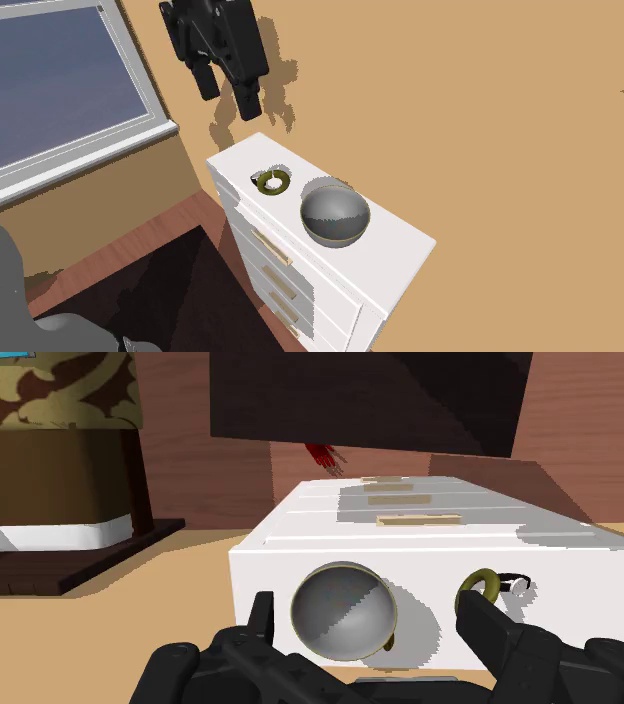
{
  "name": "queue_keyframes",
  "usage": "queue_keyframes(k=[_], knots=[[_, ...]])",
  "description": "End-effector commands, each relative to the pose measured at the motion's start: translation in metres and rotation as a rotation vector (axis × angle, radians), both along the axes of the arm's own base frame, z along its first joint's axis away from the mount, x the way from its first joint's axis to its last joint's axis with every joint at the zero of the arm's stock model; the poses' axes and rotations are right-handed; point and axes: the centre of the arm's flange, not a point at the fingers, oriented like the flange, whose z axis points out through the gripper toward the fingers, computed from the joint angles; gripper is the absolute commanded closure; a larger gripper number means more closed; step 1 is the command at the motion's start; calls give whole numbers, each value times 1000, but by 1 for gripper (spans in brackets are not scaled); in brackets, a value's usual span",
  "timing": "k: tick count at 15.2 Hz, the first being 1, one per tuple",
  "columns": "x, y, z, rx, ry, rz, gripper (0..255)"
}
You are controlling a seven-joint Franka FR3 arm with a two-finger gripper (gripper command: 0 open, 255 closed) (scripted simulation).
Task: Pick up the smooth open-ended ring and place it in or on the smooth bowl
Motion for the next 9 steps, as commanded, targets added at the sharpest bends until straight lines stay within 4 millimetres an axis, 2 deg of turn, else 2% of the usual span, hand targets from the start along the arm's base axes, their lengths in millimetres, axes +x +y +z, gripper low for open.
queue_keyframes(k=[1, 9], knots=[[0, 0, 0, 0, 0, 0, 0], [20, 57, -85, 16, -26, -117, 0]])
